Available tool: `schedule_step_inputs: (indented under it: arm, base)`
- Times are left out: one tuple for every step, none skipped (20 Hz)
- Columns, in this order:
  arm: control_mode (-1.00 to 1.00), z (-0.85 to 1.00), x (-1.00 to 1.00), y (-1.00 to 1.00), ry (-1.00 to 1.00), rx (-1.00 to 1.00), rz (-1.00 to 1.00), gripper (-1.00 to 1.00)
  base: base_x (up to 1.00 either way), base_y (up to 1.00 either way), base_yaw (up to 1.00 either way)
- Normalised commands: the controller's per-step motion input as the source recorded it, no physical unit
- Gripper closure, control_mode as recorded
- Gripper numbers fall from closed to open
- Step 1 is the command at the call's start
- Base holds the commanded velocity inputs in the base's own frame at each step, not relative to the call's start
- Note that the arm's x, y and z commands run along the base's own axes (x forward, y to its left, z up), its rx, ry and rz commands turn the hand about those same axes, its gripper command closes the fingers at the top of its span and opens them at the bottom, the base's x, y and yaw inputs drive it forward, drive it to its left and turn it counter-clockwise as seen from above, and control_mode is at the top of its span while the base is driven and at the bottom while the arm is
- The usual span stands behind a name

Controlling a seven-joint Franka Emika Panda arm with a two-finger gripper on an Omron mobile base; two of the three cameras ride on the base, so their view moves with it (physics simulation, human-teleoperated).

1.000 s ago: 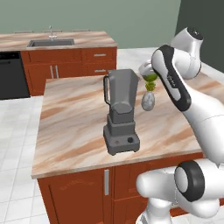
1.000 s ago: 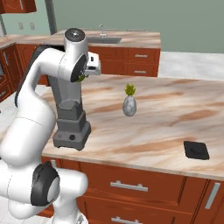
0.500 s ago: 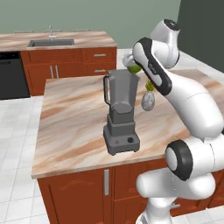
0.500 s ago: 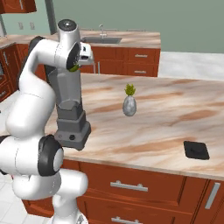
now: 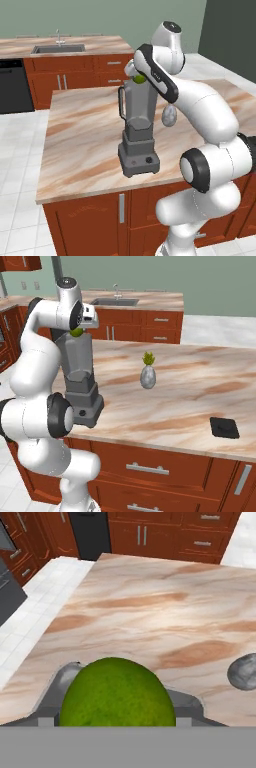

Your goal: Grab the lime and onion from the fridge, place them in the blender, close the lid, and turn on the blender to create a marinade.

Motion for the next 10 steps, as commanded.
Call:
schedule_step_inputs:
  arm:
    - [-1.00, -0.52, 0.44, 0.00, 0.06, 0.00, 0.00, 1.00]
    - [-1.00, -0.55, 0.44, 0.00, 0.05, 0.00, 0.00, 1.00]
    - [-1.00, -0.56, 0.43, 0.00, 0.06, 0.00, 0.00, 1.00]
    - [-1.00, -0.56, 0.43, 0.00, 0.06, 0.00, 0.00, 1.00]
    - [-1.00, -0.56, 0.41, 0.00, 0.05, 0.00, 0.00, 1.00]
    - [-1.00, -0.54, 0.38, 0.00, 0.05, 0.00, 0.00, 1.00]
    - [-1.00, -0.52, 0.34, 0.00, 0.05, 0.00, 0.00, 1.00]
    - [-1.00, -0.51, 0.32, 0.00, 0.05, 0.00, 0.00, 1.00]
    - [-1.00, -0.48, 0.29, 0.00, 0.06, 0.00, 0.00, 1.00]
    - [-1.00, -0.45, 0.19, 0.00, 0.06, 0.00, 0.00, 1.00]
  base:
    - [0.00, 0.00, 0.00]
    - [0.00, 0.00, 0.00]
    - [0.00, 0.00, 0.00]
    - [0.00, 0.00, 0.00]
    - [0.00, 0.00, 0.00]
    - [0.00, 0.00, 0.00]
    - [0.00, 0.00, 0.00]
    - [0.00, 0.00, 0.00]
    - [0.00, 0.00, 0.00]
    - [0.00, 0.00, 0.00]
